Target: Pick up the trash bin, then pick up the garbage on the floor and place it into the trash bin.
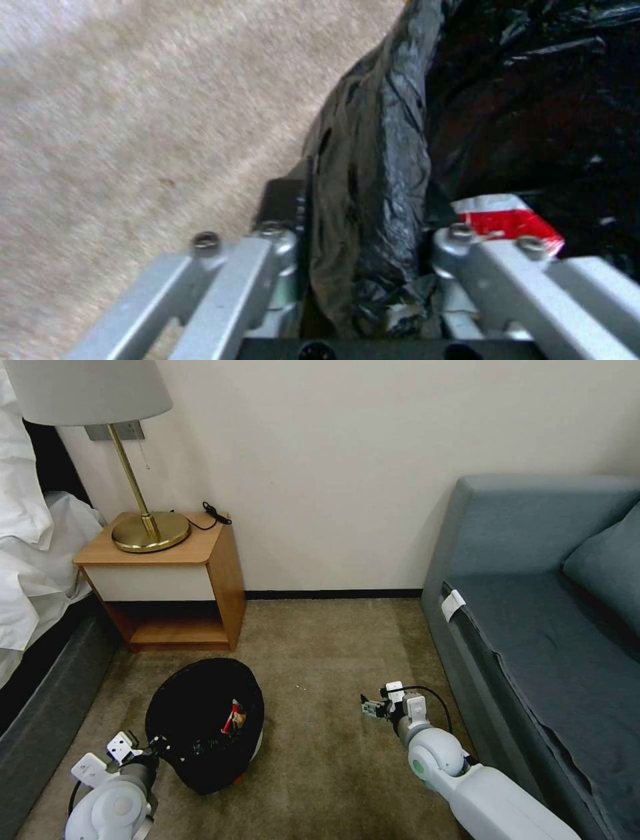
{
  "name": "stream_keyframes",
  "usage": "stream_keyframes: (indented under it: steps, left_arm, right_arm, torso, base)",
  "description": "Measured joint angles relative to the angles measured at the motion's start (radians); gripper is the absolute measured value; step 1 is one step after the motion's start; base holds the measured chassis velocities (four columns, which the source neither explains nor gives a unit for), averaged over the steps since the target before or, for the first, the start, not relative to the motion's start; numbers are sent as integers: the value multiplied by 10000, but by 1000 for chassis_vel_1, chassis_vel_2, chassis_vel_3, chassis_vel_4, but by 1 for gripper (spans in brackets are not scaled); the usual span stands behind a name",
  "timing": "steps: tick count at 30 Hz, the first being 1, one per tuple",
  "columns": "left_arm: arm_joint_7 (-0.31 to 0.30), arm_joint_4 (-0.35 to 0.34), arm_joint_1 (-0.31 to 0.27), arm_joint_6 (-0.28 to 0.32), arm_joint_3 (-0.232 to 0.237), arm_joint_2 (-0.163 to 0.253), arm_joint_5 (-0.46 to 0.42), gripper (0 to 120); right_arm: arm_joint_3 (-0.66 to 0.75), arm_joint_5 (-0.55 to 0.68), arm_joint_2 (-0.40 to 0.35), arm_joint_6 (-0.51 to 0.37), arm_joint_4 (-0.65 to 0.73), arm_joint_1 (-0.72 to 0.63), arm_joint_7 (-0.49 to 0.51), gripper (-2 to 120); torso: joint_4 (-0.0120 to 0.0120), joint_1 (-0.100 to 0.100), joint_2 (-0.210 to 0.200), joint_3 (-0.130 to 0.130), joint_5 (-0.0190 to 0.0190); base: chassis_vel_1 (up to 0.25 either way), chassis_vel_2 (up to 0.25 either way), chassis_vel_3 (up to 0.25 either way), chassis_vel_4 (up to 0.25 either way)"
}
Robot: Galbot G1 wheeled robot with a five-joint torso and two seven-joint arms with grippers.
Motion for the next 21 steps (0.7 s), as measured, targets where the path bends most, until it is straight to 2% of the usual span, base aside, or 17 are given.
stream_keyframes:
  steps: [1, 2, 4, 7, 9, 12, 14, 15, 16, 21]
  left_arm:
    - [139, 23, 10, -144, -9, -5, 475, 41]
    - [139, 23, 10, -144, -9, -5, 475, 41]
    - [406, 26, 41, -418, -62, -8, 1369, 52]
    - [437, 2, 47, -465, -80, -4, 1496, 57]
    - [526, -61, 87, -652, -175, 39, 1899, 71]
    - [533, -108, 120, -689, -202, 61, 1957, 76]
    - [586, -245, 223, -769, -221, 71, 2156, 89]
    - [586, -245, 223, -769, -221, 71, 2156, 89]
    - [607, -317, 268, -793, -224, 64, 2254, 95]
    - [616, -575, 358, -773, -224, 49, 2408, 100]
  right_arm:
    - [18, -39, 3, -2, 11, -17, 0, 100]
    - [18, -39, 3, -2, 11, -17, 0, 100]
    - [68, -123, 52, -25, 53, -59, 20, 100]
    - [87, -148, 75, -44, 65, -70, 30, 100]
    - [155, -193, 157, -86, 88, -116, 46, 100]
    - [179, -208, 187, -101, 103, -136, 48, 100]
    - [246, -218, 239, -121, 156, -186, 51, 100]
    - [246, -218, 239, -121, 156, -186, 51, 100]
    - [282, -220, 254, -122, 190, -210, 48, 100]
    - [401, -230, 266, -125, 281, -275, -3, 100]
  torso:
    - [0, 0, 0, 0, 0]
    - [0, 0, 0, 0, 0]
    - [0, 0, 0, 0, 0]
    - [1, 0, 0, 0, 0]
    - [0, 0, 0, 0, 0]
    - [1, 0, 0, 0, 0]
    - [0, 1, 0, -1, 0]
    - [0, 1, 0, -1, 0]
    - [1, 0, 0, -1, 1]
    - [0, 0, 0, 0, 0]
  base:
    - [0, 0, 0, 0]
    - [0, 0, 0, 0]
    - [0, 0, 0, 0]
    - [0, 0, 0, 0]
    - [0, 0, 0, 0]
    - [0, 0, 0, 0]
    - [0, 0, 0, 0]
    - [0, 0, 0, 0]
    - [0, 0, 0, 0]
    - [0, 0, 0, 0]
